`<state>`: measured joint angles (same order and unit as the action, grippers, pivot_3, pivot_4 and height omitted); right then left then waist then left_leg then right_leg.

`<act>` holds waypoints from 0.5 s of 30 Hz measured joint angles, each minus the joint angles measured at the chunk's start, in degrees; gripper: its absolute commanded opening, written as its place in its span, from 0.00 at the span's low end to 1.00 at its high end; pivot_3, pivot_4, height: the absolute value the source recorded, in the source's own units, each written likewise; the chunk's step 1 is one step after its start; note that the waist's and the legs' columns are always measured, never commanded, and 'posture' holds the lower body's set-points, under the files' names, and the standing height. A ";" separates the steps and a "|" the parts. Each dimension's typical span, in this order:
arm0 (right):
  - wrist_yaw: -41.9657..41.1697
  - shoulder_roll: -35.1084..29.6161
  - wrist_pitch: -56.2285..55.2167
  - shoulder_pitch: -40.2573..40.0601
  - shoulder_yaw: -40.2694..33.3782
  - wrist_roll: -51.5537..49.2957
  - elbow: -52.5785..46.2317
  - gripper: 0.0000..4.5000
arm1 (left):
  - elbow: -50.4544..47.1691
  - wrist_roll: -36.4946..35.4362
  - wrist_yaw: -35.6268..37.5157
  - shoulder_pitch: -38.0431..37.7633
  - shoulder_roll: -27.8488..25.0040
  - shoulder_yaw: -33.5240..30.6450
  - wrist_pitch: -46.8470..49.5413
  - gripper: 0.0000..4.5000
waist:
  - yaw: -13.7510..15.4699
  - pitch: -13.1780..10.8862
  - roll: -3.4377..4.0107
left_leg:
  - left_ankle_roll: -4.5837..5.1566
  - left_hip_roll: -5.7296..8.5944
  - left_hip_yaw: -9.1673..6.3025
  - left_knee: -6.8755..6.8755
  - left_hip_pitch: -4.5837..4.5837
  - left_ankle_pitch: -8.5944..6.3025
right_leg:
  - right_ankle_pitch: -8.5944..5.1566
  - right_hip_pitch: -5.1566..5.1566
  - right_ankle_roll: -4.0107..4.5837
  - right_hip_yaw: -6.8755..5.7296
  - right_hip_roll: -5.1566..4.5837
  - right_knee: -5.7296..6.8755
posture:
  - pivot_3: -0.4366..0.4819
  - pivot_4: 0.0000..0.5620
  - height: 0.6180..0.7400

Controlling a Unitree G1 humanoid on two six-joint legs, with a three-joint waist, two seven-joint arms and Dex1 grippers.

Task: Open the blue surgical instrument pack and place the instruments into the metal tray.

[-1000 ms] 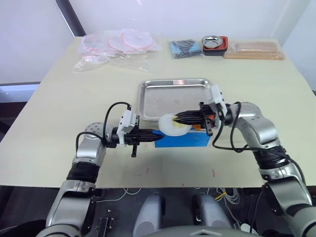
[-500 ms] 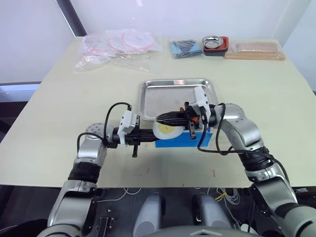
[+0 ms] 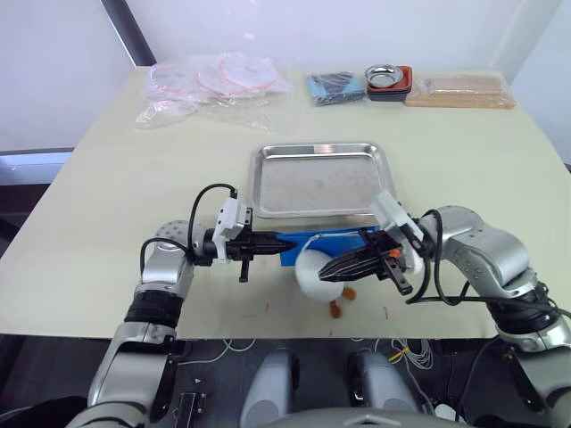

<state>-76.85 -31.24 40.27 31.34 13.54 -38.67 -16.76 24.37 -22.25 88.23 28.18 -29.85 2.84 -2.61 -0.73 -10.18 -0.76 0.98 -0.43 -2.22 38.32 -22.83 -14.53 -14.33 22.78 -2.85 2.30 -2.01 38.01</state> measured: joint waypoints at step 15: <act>2.10 -3.37 -19.72 -5.46 -7.95 9.57 17.17 0.99 | 1.06 0.27 0.06 0.63 0.42 0.08 -1.23 0.00 | 0.07 0.01 -0.01 | 0.00 0.05 0.16 -0.01 -0.02 0.00 | 0.00 0.00 -0.02 0.05 -0.01 -0.03 | 0.48 0.27 1.00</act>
<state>-74.75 -34.61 20.55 25.88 5.60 -29.10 0.41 25.43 -21.98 88.29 28.81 -29.44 2.93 -3.84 -0.66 -10.17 -0.78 0.99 -0.38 -2.06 38.32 -22.85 -14.53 -14.33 22.79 -2.87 2.35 -2.02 37.98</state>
